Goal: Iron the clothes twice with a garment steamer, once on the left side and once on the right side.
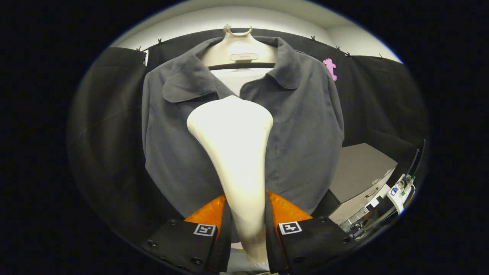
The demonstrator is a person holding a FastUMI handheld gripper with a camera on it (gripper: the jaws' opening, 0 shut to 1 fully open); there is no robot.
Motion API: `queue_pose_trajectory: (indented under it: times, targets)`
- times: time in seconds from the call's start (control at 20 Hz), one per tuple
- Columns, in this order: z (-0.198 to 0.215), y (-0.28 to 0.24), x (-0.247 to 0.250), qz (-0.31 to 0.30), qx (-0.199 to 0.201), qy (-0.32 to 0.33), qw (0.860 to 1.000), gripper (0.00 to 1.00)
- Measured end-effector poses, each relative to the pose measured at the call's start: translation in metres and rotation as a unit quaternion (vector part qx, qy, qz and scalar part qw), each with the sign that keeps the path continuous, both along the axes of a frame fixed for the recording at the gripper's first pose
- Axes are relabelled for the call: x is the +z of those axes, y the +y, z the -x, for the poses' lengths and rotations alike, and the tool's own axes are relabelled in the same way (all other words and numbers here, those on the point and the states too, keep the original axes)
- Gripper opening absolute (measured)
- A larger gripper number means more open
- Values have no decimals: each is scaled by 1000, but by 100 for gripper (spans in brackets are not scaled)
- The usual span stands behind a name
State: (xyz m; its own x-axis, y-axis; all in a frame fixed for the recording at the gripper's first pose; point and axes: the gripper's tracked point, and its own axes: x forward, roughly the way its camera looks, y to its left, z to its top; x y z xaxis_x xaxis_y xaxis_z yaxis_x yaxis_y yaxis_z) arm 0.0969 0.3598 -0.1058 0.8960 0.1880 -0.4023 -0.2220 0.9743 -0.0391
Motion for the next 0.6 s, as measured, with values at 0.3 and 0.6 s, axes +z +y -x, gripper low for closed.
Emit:
queue_pose_trajectory:
  times: [0.3, 0.6]
  targets:
    - [-7, 13, -40, -1, 0, 26, 1000, 46]
    - [-9, 2, -83, 0, -16, 63, 998, 46]
